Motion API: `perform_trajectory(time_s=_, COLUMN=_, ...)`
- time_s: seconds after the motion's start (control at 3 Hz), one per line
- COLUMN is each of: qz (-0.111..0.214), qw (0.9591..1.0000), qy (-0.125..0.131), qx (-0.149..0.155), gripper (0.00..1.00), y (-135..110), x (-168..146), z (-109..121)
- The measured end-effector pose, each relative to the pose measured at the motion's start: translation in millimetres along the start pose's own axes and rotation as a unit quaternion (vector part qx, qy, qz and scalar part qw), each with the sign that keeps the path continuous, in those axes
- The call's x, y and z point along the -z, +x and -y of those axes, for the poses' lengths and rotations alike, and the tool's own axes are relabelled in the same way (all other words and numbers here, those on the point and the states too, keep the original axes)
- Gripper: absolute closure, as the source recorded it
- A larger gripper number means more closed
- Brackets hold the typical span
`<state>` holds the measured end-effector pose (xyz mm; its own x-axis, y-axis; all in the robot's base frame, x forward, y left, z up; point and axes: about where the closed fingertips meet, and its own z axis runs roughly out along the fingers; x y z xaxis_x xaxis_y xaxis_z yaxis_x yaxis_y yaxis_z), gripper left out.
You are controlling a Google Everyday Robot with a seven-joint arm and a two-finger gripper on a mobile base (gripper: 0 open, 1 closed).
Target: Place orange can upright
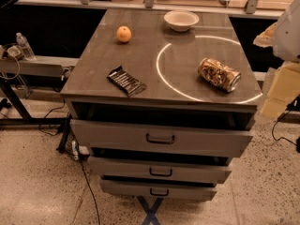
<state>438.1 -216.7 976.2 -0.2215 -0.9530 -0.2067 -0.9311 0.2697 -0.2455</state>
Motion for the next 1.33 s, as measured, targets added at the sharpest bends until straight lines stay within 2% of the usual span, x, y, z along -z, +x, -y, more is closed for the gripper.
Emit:
perform_trajectory(time_s=0.33, qz=0.000, qw=1.0000, qy=0.000, qx=0.000, gripper=0.00, y=0.0, x=0.0, z=0.0)
perform_trajectory(time_s=0.67, qz=0.009, qw=1.0000, qy=-0.003, qx=0.001, gripper=0.00, y=-11.4, x=-16.4, z=12.0)
perform_trajectory(time_s=1.0, qz=0.021, qw=0.9998, qy=-0.006, qx=0.001, gripper=0.00, y=-37.8, x=-59.0, z=47.1)
perform_trajectory(time_s=1.33, qz=0.029, qw=0.9996, qy=0.001, qx=-0.009, gripper=0.00, y=-57.9, x=-97.0, z=85.0)
